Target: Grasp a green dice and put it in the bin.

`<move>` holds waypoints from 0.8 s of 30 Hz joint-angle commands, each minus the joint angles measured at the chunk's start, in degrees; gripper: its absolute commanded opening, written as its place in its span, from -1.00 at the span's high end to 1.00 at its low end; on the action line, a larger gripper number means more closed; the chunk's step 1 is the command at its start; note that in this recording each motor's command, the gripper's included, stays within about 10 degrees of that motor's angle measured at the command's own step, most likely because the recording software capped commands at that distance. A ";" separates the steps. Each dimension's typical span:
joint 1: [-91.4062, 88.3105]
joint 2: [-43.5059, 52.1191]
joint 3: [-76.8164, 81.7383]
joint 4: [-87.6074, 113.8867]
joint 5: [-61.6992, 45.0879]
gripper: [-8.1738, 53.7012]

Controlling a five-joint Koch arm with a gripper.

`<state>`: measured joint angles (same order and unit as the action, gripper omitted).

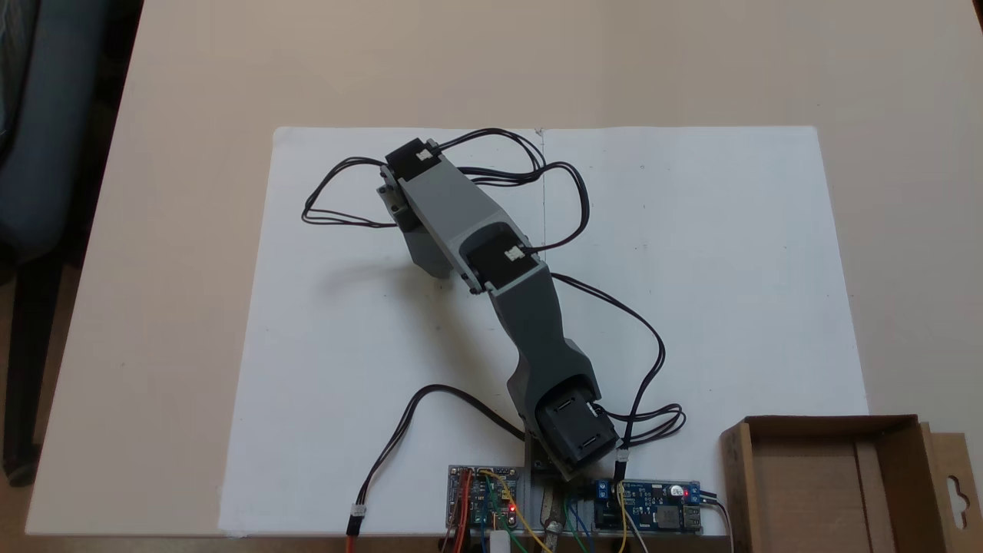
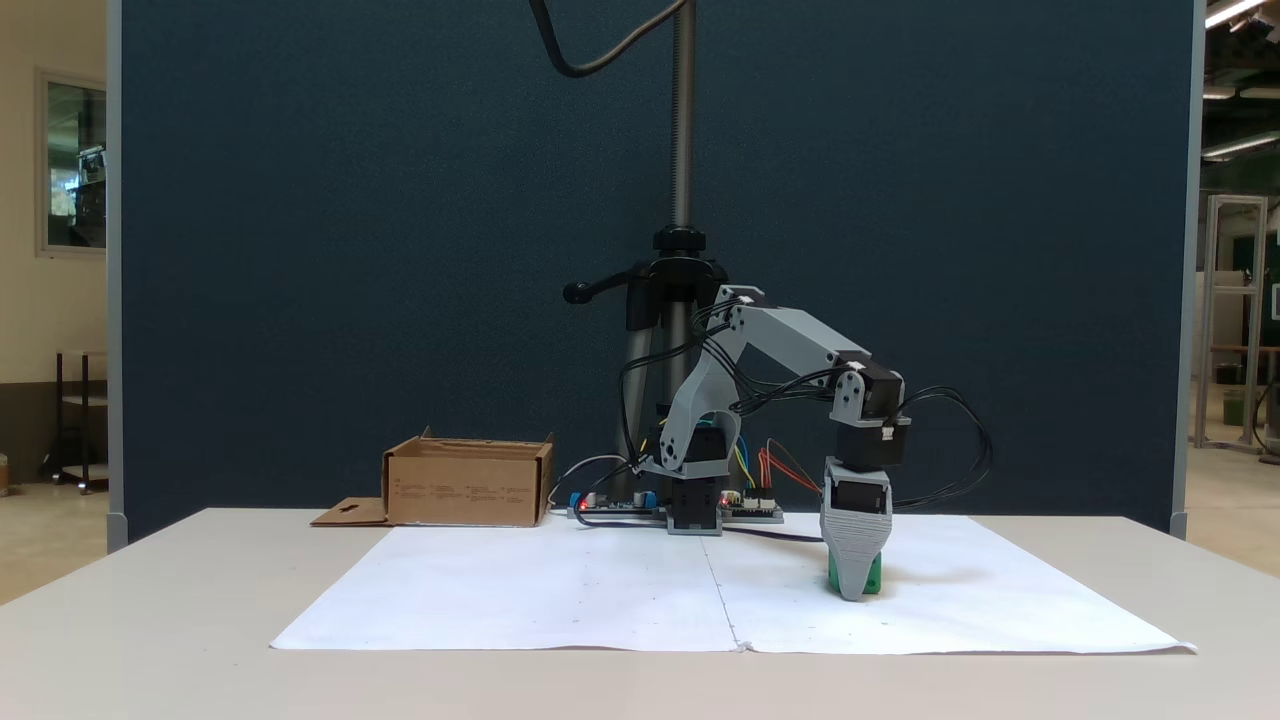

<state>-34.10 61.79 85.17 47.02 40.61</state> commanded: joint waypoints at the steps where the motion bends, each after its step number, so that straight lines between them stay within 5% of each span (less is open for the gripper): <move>1: -0.62 0.79 0.44 -0.70 5.10 -0.66; 16: -2.90 0.79 1.85 -0.18 6.24 -0.31; 24: -3.43 0.79 1.85 0.44 6.33 -0.29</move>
<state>-36.39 61.96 86.48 46.58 42.19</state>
